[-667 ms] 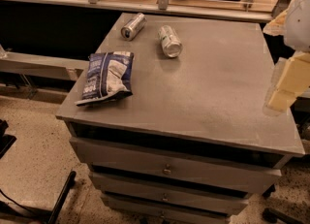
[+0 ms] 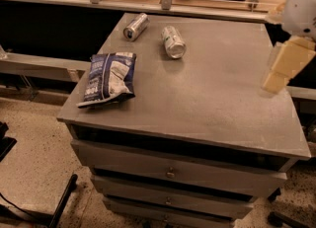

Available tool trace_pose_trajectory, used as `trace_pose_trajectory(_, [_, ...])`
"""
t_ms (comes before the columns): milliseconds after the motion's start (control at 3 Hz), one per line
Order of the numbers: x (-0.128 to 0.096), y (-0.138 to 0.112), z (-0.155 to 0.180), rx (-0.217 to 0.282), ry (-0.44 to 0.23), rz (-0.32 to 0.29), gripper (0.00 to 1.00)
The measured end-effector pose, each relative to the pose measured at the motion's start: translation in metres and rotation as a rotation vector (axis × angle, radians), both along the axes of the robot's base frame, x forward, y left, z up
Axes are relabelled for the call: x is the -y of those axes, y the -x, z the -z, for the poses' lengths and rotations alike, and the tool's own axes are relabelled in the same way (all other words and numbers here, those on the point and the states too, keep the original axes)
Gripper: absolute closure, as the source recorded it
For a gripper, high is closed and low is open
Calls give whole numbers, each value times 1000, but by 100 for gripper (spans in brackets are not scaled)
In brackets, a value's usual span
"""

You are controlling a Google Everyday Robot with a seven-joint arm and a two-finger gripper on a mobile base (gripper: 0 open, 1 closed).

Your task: Place 7up can upright

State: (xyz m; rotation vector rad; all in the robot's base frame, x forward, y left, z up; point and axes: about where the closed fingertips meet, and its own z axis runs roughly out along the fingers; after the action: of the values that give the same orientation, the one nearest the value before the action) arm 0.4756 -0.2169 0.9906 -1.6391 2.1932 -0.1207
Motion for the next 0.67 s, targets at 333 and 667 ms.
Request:
trace_pose_trajectory(333, [-2,-63,-2,16,-40,30,0])
trace_pose_trajectory(667, [-25,-131,14,-34,-92,44,0])
